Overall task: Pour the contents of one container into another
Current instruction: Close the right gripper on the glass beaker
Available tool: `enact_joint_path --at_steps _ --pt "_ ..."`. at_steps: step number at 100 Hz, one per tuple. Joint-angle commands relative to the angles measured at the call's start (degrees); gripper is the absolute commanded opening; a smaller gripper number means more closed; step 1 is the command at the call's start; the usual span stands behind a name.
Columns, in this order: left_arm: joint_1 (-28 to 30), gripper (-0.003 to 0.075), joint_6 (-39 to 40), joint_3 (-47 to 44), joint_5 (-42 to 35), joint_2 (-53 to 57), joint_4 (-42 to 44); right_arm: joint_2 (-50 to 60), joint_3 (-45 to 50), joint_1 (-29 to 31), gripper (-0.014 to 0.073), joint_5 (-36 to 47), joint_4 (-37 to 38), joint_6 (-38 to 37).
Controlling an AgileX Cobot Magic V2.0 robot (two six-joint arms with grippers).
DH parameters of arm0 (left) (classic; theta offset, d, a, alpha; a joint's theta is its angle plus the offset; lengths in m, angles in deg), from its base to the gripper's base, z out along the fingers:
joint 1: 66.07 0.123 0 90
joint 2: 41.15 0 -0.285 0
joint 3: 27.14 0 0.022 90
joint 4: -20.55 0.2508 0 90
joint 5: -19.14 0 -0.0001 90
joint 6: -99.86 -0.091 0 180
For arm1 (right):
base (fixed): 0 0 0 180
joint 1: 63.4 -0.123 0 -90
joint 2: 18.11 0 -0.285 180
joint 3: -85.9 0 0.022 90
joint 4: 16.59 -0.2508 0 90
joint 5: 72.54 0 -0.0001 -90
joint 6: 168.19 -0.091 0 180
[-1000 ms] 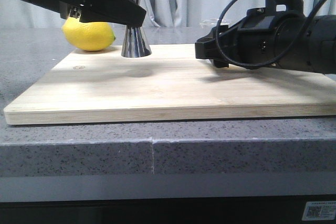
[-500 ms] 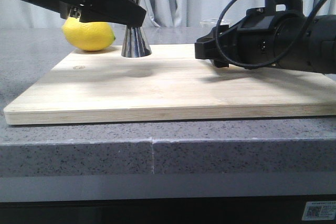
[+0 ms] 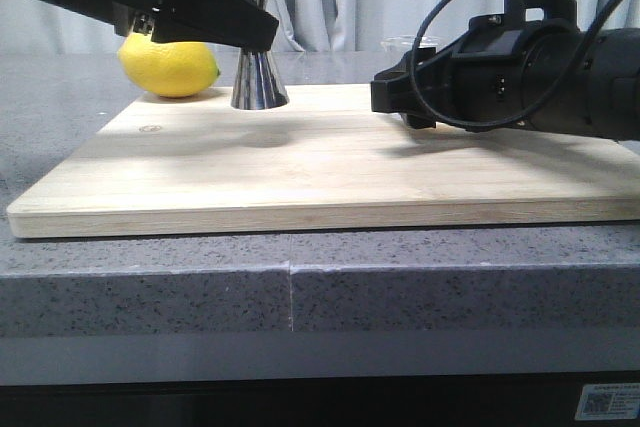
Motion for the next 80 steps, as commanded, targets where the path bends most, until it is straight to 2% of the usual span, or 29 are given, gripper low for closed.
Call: enact_joint_path --at_steps 1,40,60,80 --pt "-0.4 0.0031 0.3 1.8 2.7 3.0 -3.9 1.9 -1.3 0.3 0.0321 4.1 0.5 0.4" --pt "-0.4 0.0031 0.3 1.8 2.7 3.0 -3.9 1.9 -1.3 0.3 0.0319 4.9 0.5 0.4" --pt "-0.4 0.0031 0.3 1.8 2.7 3.0 -3.9 1.9 -1.3 0.3 0.0222 5.1 0.9 0.4" --pt "-0.4 0.0031 0.3 1.8 2.7 3.0 -3.9 1.9 -1.3 0.3 0.0217 5.4 1.0 0.4"
